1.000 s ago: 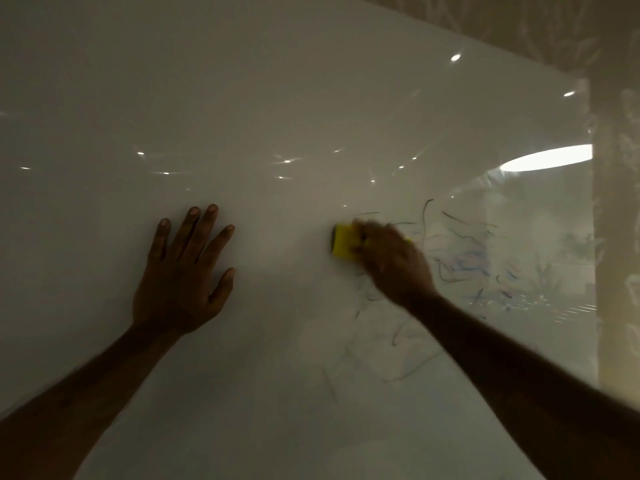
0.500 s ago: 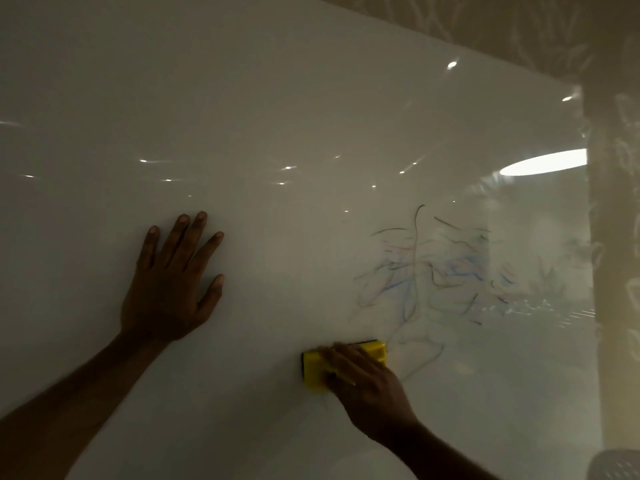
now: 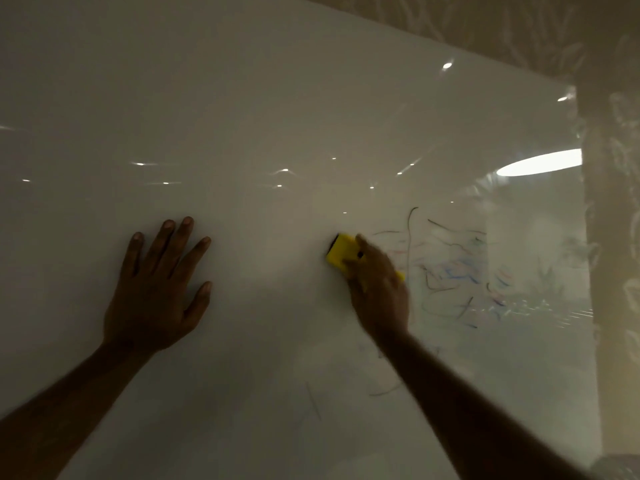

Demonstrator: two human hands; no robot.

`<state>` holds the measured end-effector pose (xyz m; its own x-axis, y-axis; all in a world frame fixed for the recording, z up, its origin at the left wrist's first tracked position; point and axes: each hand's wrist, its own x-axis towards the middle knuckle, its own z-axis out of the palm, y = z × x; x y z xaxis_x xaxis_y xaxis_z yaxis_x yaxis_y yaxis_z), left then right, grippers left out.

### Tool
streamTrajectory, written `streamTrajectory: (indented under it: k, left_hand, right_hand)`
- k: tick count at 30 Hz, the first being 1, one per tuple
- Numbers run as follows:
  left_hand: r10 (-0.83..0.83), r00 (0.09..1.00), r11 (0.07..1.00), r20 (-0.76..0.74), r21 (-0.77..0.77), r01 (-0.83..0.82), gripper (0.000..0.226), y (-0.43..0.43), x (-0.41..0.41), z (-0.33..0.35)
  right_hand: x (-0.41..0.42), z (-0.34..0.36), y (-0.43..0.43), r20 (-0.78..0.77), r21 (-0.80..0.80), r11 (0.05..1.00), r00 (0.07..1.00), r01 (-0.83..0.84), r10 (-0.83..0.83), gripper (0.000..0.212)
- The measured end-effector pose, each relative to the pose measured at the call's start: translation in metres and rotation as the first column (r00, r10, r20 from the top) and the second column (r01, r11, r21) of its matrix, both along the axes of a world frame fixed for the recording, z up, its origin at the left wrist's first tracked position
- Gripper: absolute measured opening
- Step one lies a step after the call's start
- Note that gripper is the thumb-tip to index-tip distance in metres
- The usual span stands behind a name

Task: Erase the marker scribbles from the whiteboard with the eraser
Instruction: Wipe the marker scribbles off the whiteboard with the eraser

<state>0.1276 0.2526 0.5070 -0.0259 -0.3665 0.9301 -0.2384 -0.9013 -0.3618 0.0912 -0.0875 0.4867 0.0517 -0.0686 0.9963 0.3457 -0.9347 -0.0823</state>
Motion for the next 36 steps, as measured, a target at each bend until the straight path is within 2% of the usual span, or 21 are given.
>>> streamTrajectory:
  k: [2, 4, 7, 9, 12, 14, 16, 18, 21, 24, 26, 28, 30, 33, 36]
  left_hand:
    - [0.011, 1.000, 1.000, 0.003, 0.006, -0.011, 0.067, 0.001, 0.000, 0.000]
    - [0.009, 1.000, 1.000, 0.001, 0.011, -0.009, 0.067, 0.002, 0.000, -0.001]
    - [0.015, 1.000, 1.000, 0.004, 0.011, -0.015, 0.067, 0.000, 0.000, 0.002]
    - [0.024, 1.000, 1.000, -0.001, 0.010, -0.024, 0.068, 0.001, 0.000, 0.000]
    - [0.036, 0.999, 0.999, -0.006, 0.018, -0.036, 0.068, 0.004, 0.001, -0.002]
    - [0.029, 0.999, 1.000, -0.013, 0.008, -0.029, 0.068, 0.003, 0.001, -0.002]
    - [0.028, 0.999, 1.000, -0.015, 0.003, -0.028, 0.068, 0.001, 0.001, -0.001]
    - [0.024, 1.000, 1.000, -0.013, 0.002, -0.024, 0.068, 0.000, 0.001, 0.000]
    - [0.023, 1.000, 1.000, -0.004, -0.001, -0.023, 0.068, 0.001, 0.001, -0.001]
    - [0.021, 1.000, 1.000, -0.006, 0.001, -0.020, 0.068, 0.001, 0.000, -0.001]
    - [0.025, 1.000, 1.000, -0.005, 0.006, -0.025, 0.067, 0.001, 0.000, 0.000]
    - [0.030, 1.000, 1.000, -0.009, 0.002, -0.030, 0.067, 0.001, 0.001, -0.001]
    - [0.038, 0.999, 0.999, 0.002, 0.003, -0.038, 0.067, 0.001, 0.001, -0.001]
    - [0.024, 1.000, 1.000, -0.003, 0.004, -0.024, 0.068, 0.001, 0.002, 0.000]
    - [0.018, 1.000, 1.000, -0.003, -0.003, -0.018, 0.067, 0.001, 0.001, -0.001]
  right_hand:
    - [-0.006, -0.052, 0.024, -0.050, -0.156, 0.986, 0.998, -0.053, 0.045, 0.033]
    - [-0.011, -0.080, 0.024, -0.088, -0.366, 0.928, 0.995, -0.066, 0.036, 0.015]
    - [-0.009, -0.051, 0.003, -0.077, -0.465, 0.885, 0.997, -0.040, 0.005, 0.017]
    - [-0.003, -0.008, -0.009, -0.026, -0.394, 0.919, 0.999, 0.026, -0.039, 0.023]
    - [0.001, 0.071, -0.027, -0.010, -0.059, 0.994, 0.995, 0.094, -0.095, 0.042]
    - [0.003, 0.106, -0.038, -0.063, 0.113, 0.986, 0.991, 0.123, -0.117, 0.040]
    - [0.004, 0.112, -0.035, -0.052, 0.192, 0.972, 0.990, 0.135, -0.127, 0.036]
    - [0.009, 0.085, -0.015, 0.015, 0.190, 0.977, 0.995, 0.096, -0.101, 0.039]
    - [0.008, 0.001, 0.033, 0.100, -0.009, 1.000, 0.995, -0.001, 0.002, 0.030]
    - [-0.004, -0.075, 0.048, 0.009, -0.327, 0.941, 0.995, -0.088, 0.097, 0.010]
    - [-0.009, -0.091, 0.034, -0.052, -0.506, 0.857, 0.995, -0.098, 0.084, 0.009]
    - [-0.005, -0.072, 0.012, -0.053, -0.582, 0.810, 0.998, -0.065, 0.042, 0.018]
    - [0.003, -0.028, -0.010, -0.001, -0.494, 0.869, 1.000, 0.019, -0.022, 0.024]
    - [0.002, 0.046, -0.026, 0.000, -0.137, 0.986, 0.995, 0.097, -0.098, 0.024]
    - [0.002, 0.063, -0.014, -0.010, 0.094, 0.993, 0.998, 0.069, -0.068, 0.022]
